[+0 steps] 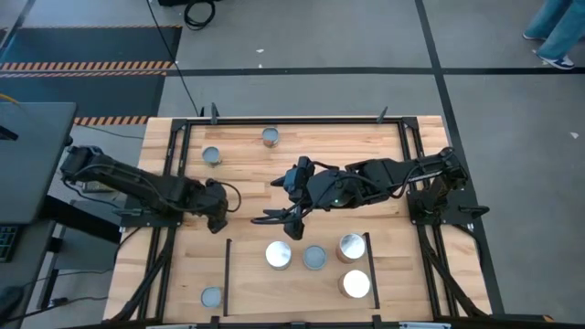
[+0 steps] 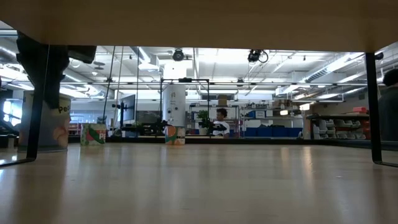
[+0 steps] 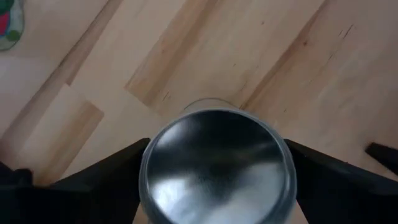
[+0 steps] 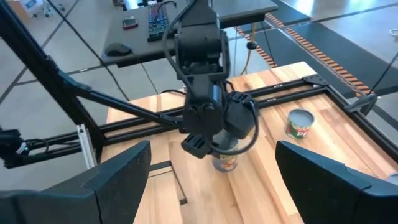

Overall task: Pick and place cans onto a shelf
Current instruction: Put the large canned peaches on the shelf

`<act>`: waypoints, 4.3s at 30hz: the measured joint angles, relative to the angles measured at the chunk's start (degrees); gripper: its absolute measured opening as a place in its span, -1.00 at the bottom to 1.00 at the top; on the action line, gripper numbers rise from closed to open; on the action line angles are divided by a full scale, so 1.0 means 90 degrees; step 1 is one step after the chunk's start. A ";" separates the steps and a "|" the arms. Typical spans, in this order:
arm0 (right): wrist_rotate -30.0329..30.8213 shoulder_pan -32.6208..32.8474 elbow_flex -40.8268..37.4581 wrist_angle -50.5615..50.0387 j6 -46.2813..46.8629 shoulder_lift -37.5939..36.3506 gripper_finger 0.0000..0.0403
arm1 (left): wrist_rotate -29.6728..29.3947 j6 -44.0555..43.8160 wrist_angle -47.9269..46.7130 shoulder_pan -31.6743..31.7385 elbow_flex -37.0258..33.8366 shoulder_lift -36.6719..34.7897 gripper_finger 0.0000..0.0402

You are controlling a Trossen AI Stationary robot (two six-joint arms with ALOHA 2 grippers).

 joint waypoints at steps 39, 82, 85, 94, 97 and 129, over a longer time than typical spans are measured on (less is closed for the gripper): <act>-0.0026 0.1254 -0.0005 -0.2432 -0.0003 -0.0072 0.75 | 0.0038 0.0556 -0.0235 -0.3027 0.6392 0.1895 0.56; 0.0319 0.1693 -0.0005 -0.2414 0.1343 -0.0427 0.75 | -0.0624 0.3572 -0.2144 -0.3325 0.9785 0.5622 0.62; 0.0319 0.1695 -0.0005 -0.2412 0.1343 -0.0425 0.75 | -0.0616 0.3551 -0.2129 -0.3316 0.9785 0.5623 0.65; 0.0319 0.1693 -0.0005 -0.2356 0.1343 -0.0423 0.75 | -0.0560 0.3558 -0.2020 -0.3132 0.9789 0.5705 0.74; 0.0317 0.1705 -0.0005 -0.2360 0.1370 -0.0423 0.75 | -0.0465 0.3564 -0.2015 -0.3064 0.9789 0.5752 0.75; 0.0428 0.1693 -0.0005 -0.2265 0.1435 -0.0420 0.75 | -0.0272 0.2049 -0.3434 -0.3471 0.9365 0.5455 0.40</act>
